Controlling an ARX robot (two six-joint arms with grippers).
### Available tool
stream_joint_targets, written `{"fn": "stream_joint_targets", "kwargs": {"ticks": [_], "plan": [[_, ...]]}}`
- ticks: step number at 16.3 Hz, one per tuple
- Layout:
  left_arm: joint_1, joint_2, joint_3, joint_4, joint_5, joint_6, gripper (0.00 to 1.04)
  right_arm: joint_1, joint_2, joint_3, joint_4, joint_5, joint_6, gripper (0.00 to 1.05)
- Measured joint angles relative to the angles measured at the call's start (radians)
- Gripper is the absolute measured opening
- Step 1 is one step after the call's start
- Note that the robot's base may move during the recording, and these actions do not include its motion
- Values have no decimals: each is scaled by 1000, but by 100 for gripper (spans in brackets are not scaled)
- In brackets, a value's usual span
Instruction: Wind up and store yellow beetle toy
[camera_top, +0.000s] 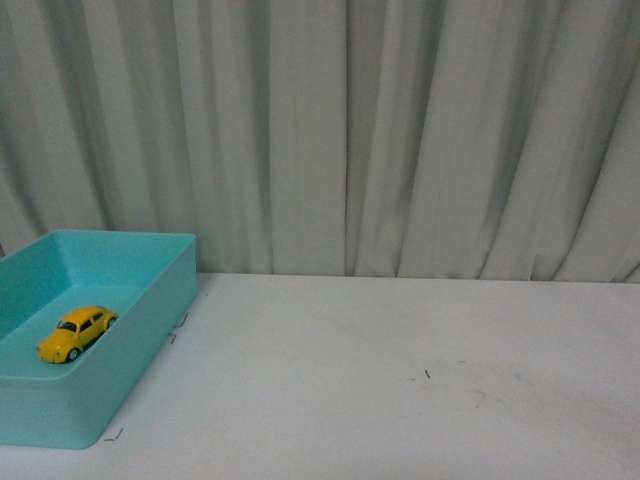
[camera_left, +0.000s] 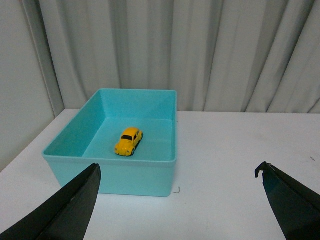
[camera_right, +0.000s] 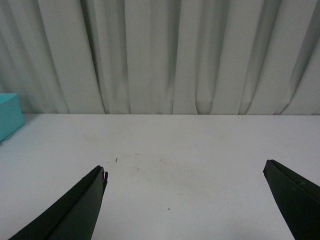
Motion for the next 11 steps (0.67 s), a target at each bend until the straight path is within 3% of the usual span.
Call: {"fn": "stream_joint_targets", "kwargs": {"ticks": [11], "plan": [[0, 0, 0, 0, -1, -1, 98, 0, 0, 0, 0, 0, 0, 98]]}}
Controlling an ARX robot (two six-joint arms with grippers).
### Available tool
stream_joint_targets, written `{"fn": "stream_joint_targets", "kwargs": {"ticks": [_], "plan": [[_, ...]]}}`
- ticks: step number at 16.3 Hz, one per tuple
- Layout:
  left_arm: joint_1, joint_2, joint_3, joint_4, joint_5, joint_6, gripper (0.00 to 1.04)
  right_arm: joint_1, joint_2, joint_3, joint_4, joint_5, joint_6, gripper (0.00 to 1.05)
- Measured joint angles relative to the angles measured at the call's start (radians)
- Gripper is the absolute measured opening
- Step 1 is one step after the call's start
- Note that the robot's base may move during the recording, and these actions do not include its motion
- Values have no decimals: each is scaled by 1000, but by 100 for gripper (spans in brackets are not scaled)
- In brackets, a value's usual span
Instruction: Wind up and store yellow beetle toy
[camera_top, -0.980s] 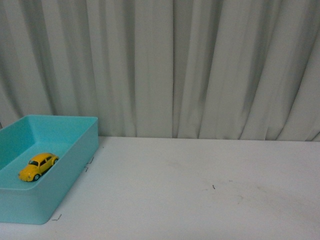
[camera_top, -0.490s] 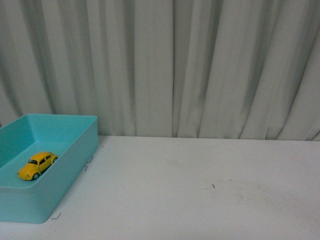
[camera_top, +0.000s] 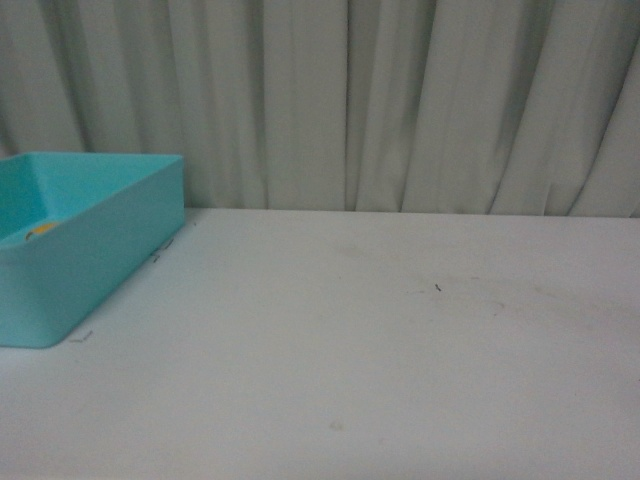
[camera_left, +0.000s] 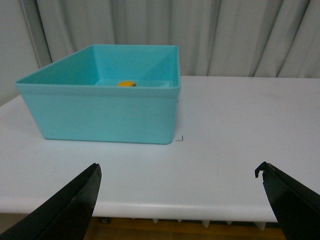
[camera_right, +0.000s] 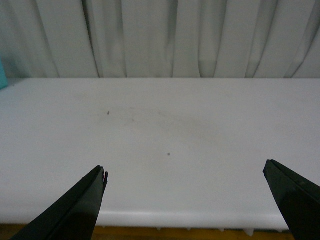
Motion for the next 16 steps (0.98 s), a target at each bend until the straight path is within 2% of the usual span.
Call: {"fn": "stream_joint_targets", "kwargs": {"ticks": [16], "plan": [[0, 0, 0, 0, 1, 0, 98, 0, 0, 0, -1, 1, 2, 98]]}}
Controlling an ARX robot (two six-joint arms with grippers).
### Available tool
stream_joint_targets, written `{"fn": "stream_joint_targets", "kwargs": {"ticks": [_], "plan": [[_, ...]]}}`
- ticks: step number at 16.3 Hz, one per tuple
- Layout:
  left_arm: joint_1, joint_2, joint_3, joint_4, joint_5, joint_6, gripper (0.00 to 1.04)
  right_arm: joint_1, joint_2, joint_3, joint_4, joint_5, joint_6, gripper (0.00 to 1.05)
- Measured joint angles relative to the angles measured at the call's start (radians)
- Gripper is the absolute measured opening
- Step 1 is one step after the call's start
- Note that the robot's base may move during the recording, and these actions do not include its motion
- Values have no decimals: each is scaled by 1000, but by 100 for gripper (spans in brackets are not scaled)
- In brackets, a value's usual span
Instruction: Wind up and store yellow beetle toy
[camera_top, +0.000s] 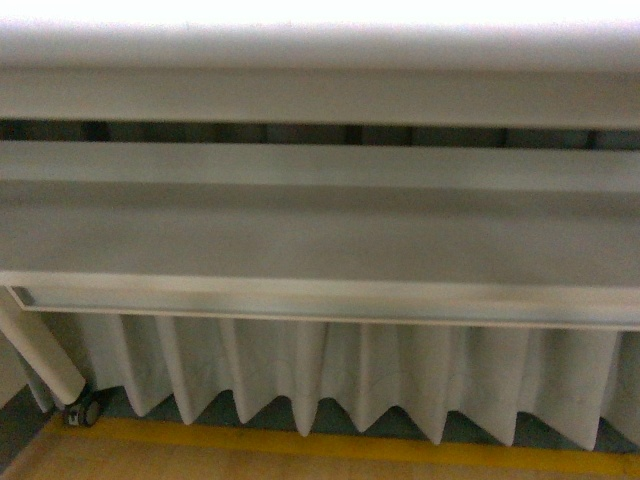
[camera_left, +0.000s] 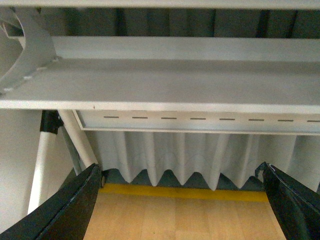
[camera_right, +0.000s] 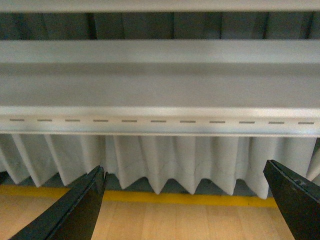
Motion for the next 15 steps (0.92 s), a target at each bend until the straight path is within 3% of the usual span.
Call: {"fn": "stream_joint_targets", "kwargs": {"ticks": [15], "plan": [[0, 0, 0, -2, 0, 0, 98, 0, 0, 0, 0, -1, 2, 98]]}}
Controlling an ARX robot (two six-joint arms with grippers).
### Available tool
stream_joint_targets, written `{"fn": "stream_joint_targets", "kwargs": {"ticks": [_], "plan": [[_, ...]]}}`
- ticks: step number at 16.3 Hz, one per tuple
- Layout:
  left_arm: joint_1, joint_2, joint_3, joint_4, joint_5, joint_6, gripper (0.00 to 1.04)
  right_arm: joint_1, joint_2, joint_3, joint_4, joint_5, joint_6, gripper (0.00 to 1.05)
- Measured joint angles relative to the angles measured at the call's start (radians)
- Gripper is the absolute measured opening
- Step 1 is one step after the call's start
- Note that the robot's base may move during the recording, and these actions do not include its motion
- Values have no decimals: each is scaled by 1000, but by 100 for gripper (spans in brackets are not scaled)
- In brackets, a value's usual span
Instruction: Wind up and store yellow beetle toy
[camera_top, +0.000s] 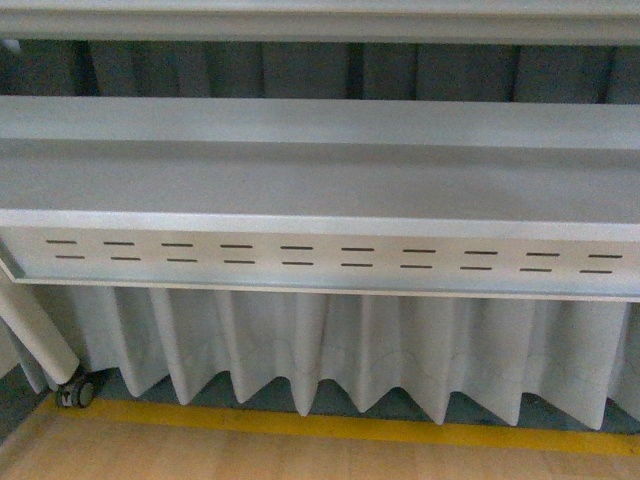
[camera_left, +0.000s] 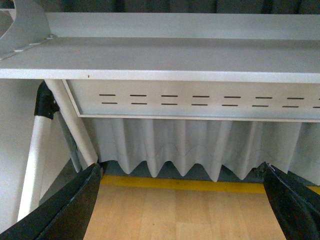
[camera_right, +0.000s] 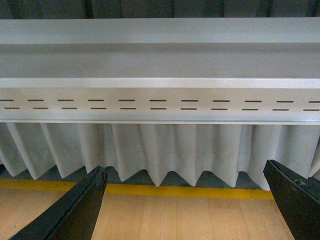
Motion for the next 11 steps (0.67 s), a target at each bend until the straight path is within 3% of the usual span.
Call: {"fn": "stream_joint_targets", "kwargs": {"ticks": [11], "plan": [[0, 0, 0, 0, 0, 0, 98, 0, 0, 0, 0, 0, 0, 98]]}}
